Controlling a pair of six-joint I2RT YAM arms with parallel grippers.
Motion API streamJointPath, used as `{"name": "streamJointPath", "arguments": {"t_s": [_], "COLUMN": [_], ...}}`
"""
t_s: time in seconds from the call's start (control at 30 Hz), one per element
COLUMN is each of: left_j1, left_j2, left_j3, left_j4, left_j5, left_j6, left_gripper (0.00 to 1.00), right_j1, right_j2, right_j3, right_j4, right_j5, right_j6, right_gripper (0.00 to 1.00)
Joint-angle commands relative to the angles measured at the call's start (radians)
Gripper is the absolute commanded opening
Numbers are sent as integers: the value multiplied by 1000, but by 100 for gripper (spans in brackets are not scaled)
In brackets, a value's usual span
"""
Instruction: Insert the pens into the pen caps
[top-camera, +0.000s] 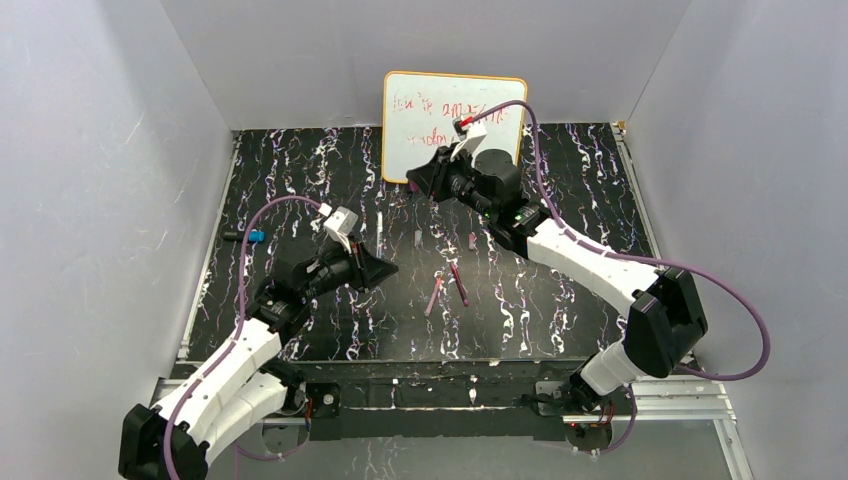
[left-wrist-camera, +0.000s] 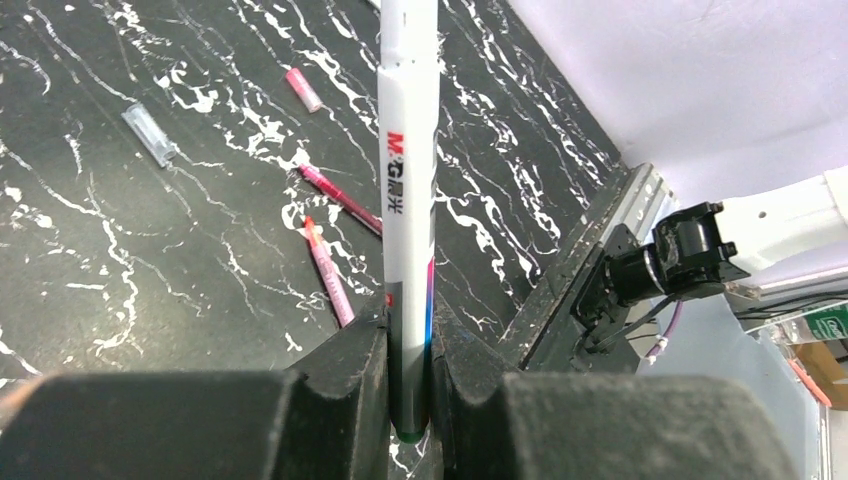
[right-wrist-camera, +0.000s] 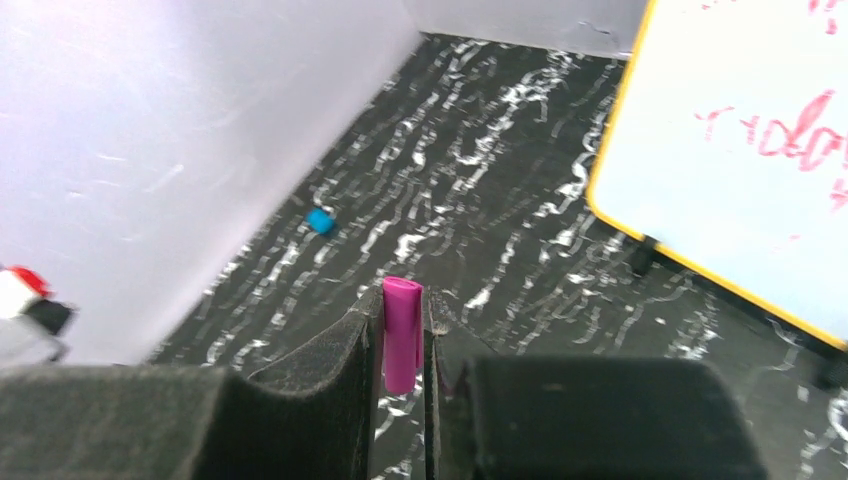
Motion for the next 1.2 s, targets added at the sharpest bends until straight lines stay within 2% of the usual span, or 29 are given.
{"name": "streamJointPath", "arguments": {"t_s": [0.0,0.33,1.17], "left_j1": [5,5,6], "left_j2": [-3,-10,-34], "left_j3": [-30,-46,-46], "left_j4": [135,191,173], "left_j5": [70,104,63], "left_j6": [-55,-92,-85], "left_gripper": [0,0,0], "right_j1": [12,75,144], "right_j2": [-42,0,-78], "right_j3": [33,87,-26], "right_j4": [184,250,238], "right_j5": [-90,-138,-128], "right_j6": [124,163,165], "right_gripper": [21,22,22]}}
